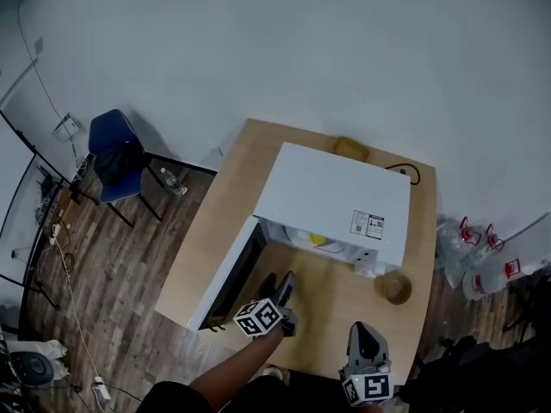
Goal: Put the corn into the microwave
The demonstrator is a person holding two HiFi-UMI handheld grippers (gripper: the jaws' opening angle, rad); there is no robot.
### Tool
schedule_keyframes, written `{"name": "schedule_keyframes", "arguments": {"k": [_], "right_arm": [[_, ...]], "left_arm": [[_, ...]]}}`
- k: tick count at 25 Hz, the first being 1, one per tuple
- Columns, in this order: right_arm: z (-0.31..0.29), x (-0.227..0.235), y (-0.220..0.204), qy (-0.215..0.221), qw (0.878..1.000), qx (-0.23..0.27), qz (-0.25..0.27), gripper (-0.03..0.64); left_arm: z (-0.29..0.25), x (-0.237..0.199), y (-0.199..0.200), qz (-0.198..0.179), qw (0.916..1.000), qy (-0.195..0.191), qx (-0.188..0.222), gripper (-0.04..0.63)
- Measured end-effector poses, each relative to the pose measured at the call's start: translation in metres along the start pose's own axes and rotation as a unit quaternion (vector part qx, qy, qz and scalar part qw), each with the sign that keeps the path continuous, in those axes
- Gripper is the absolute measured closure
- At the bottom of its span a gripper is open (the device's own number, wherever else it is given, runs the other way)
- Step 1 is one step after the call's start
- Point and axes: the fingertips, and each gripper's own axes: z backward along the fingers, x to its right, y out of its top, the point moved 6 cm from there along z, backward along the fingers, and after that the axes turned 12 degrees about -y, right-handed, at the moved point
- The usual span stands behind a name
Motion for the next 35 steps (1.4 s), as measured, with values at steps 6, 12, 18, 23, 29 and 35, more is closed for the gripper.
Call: {"name": "schedule_keyframes", "arguments": {"k": [6, 12, 18, 23, 29, 35], "right_arm": [[0.046, -0.012, -0.001, -0.023, 1.0, 0.014, 0.004, 0.557], [0.097, -0.042, -0.004, -0.027, 0.999, 0.017, 0.012, 0.557], [0.134, -0.074, -0.005, -0.021, 0.999, 0.012, 0.029, 0.557], [0.152, -0.096, 0.007, -0.015, 0.999, 0.028, 0.039, 0.557], [0.166, -0.104, 0.013, -0.006, 0.999, 0.034, 0.037, 0.557], [0.182, -0.105, 0.014, -0.001, 0.998, 0.037, 0.042, 0.557]], "left_arm": [[0.098, 0.057, 0.011, -0.03, 0.9985, -0.043, -0.014, 0.306], [0.185, 0.125, 0.022, -0.13, 0.9883, -0.07, -0.037, 0.356], [0.248, 0.171, 0.032, -0.236, 0.9687, -0.076, -0.017, 0.564], [0.272, 0.201, 0.035, -0.303, 0.9488, -0.084, -0.028, 0.575], [0.283, 0.221, 0.04, -0.351, 0.9335, -0.068, -0.027, 0.575], [0.283, 0.236, 0.044, -0.396, 0.9154, -0.067, -0.026, 0.575]]}}
